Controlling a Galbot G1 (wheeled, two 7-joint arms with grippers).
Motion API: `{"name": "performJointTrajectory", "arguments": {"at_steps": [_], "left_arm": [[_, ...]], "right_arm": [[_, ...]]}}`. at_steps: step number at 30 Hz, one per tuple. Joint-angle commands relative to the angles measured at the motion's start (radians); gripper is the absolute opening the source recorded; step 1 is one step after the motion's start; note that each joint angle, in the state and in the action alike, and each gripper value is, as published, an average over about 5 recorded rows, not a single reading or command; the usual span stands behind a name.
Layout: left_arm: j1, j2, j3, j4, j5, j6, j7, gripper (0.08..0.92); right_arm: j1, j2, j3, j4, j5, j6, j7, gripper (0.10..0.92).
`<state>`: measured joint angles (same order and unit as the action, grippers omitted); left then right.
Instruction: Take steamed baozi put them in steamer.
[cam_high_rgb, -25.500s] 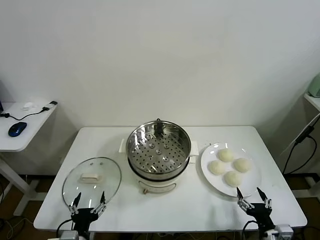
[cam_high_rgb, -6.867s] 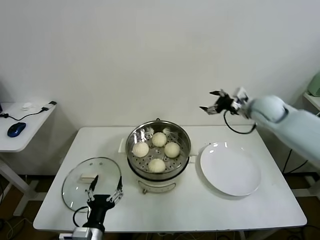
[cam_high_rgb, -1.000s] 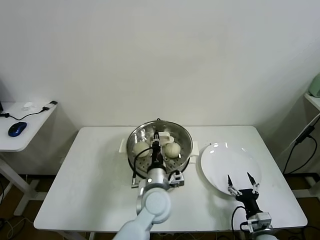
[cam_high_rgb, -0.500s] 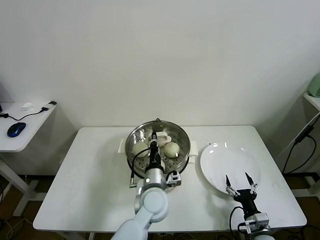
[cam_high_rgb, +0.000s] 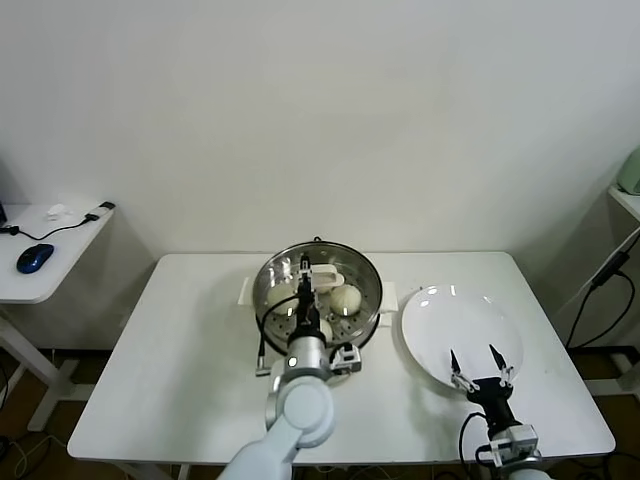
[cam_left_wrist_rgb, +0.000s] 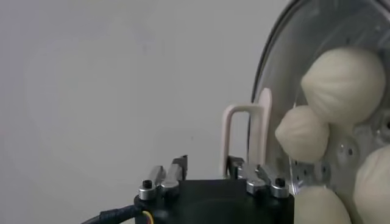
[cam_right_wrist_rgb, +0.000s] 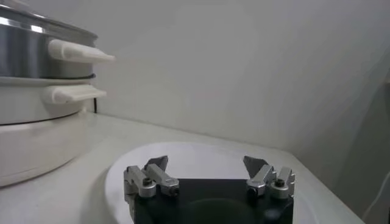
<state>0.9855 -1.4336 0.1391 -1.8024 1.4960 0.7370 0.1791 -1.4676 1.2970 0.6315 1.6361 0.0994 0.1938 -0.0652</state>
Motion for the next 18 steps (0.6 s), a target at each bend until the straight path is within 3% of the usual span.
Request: {"name": "performJointTrajectory", "arguments": {"at_steps": [1, 10, 14, 18], "left_arm": [[0.048, 0.050, 0.002, -0.175, -0.207, -0.064, -0.013, 0.528], [0.245, 0.117, -0.242, -0.369, -0.761, -0.335, -0.208, 0.779], [0.320, 0.122, -0.462, -0.418, -1.203, -0.439, -0.297, 0.818], [0.364, 0.129, -0.717, -0.380, -1.641, -0.523, -0.334, 0.822]], "right_arm": [[-0.012, -0.011, -0.007, 0.030, 0.022, -0.022, 0.018, 0.823], [0.001, -0.007, -0.004, 0.037, 0.036, -0.011, 0.026, 0.823], [0.007, 0.002, -0.003, 0.037, 0.039, -0.001, 0.036, 0.823], [0.008, 0.009, -0.002, 0.036, 0.040, 0.005, 0.036, 0.823]]}}
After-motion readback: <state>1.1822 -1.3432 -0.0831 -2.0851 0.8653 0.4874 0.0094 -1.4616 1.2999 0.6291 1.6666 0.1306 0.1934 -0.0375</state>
